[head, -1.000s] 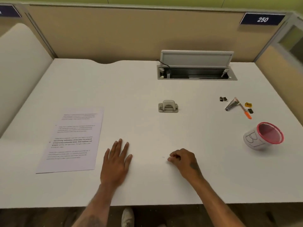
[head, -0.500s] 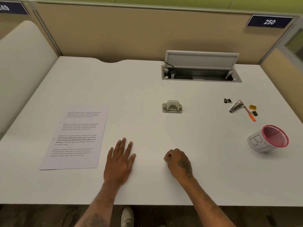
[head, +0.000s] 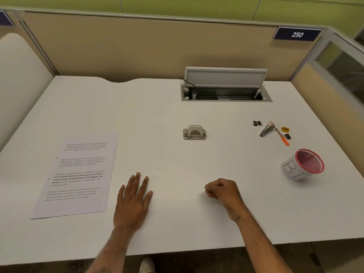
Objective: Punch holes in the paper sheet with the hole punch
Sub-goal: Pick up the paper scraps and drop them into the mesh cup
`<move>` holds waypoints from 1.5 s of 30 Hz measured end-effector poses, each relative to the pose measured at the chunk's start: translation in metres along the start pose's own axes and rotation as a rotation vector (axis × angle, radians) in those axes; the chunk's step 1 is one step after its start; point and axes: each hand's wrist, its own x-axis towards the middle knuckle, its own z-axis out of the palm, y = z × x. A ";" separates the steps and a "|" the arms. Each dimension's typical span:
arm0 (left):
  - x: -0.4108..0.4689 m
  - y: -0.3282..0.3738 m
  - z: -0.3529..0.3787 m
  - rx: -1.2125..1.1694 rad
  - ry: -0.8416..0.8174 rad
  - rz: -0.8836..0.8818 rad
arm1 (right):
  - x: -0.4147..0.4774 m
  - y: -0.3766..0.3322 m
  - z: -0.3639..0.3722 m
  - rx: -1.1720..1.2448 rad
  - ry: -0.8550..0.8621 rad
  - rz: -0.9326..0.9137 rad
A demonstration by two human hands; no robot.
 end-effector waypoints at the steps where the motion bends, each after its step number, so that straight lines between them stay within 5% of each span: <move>1: 0.000 0.000 0.000 0.002 -0.001 -0.001 | 0.000 -0.001 -0.005 0.022 -0.006 0.001; 5: 0.000 0.000 0.001 0.017 -0.006 -0.005 | -0.001 0.001 -0.013 -0.006 -0.016 -0.035; 12: -0.001 0.002 -0.002 -0.002 -0.005 0.000 | -0.001 0.011 0.034 -0.583 -0.064 -0.175; 25: 0.000 0.000 0.000 -0.009 -0.004 -0.008 | 0.011 -0.002 0.067 -0.960 -0.002 -0.154; 32: 0.001 0.000 0.001 0.005 -0.015 -0.004 | 0.016 -0.011 0.071 -1.042 -0.136 -0.089; 35: 0.001 -0.001 0.001 -0.006 -0.012 -0.005 | 0.015 -0.011 0.061 -0.897 -0.209 -0.069; 41: 0.001 -0.002 0.002 -0.019 -0.011 -0.002 | 0.009 0.006 0.003 0.084 -0.221 0.127; 45: -0.001 -0.002 0.001 -0.007 -0.012 -0.004 | 0.008 0.014 -0.030 0.520 -0.147 0.154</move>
